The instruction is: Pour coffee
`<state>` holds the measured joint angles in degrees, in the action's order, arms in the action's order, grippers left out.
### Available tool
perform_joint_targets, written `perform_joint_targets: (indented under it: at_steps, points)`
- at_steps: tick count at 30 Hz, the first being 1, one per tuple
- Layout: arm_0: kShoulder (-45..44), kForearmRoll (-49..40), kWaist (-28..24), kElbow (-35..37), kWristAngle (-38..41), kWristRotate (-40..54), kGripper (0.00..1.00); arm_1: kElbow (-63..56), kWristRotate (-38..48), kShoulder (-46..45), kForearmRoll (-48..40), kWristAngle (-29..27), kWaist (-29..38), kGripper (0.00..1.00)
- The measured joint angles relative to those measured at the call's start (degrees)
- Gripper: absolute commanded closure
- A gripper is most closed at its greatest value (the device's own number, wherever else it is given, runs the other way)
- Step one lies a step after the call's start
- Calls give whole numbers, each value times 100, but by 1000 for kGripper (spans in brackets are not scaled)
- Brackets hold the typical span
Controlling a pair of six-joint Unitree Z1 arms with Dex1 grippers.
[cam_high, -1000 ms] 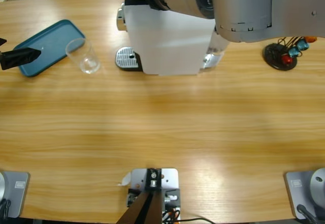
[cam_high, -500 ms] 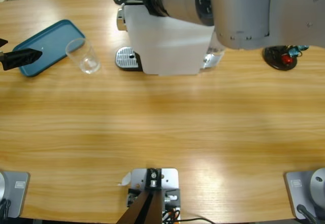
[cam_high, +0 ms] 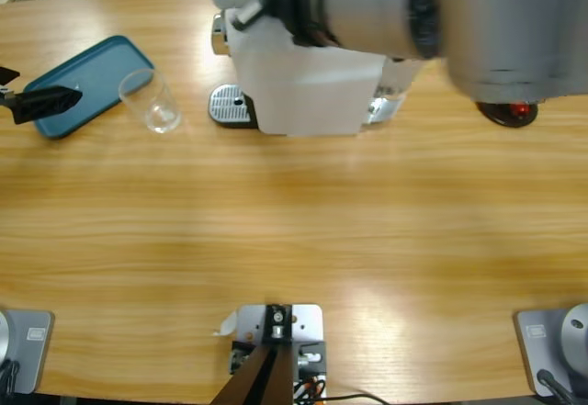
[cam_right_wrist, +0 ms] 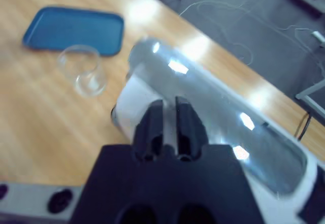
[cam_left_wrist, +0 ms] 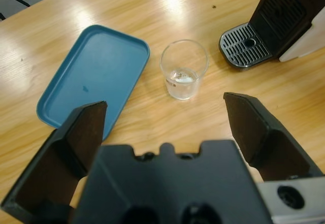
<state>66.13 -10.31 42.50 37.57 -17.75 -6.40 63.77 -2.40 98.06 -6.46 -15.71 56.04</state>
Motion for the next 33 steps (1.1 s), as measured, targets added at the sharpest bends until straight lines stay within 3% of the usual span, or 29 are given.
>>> perform_joint_targets:
  at_steps: [7,10,15,20,26,33]
  points:
    - [388,942,0,-303,-211,-359,0,-159,-314,-1433,2023,272,-44,0]
    - [518,1245,0,-585,-137,-402,4,-577,-351,-2053,2417,272,-50,0]
    - [731,1925,0,-1216,209,-352,0,-1239,-353,-2833,2621,310,-59,0]
    - [1105,3035,0,-1754,548,-244,0,-1564,-353,-3055,2643,465,-60,0]
    - [1798,4065,0,-1882,601,-244,0,-1805,-353,-3125,2643,469,-60,0]
    - [2293,4506,-6,-1888,266,-244,23,-2069,-353,-3279,2626,469,-60,0]
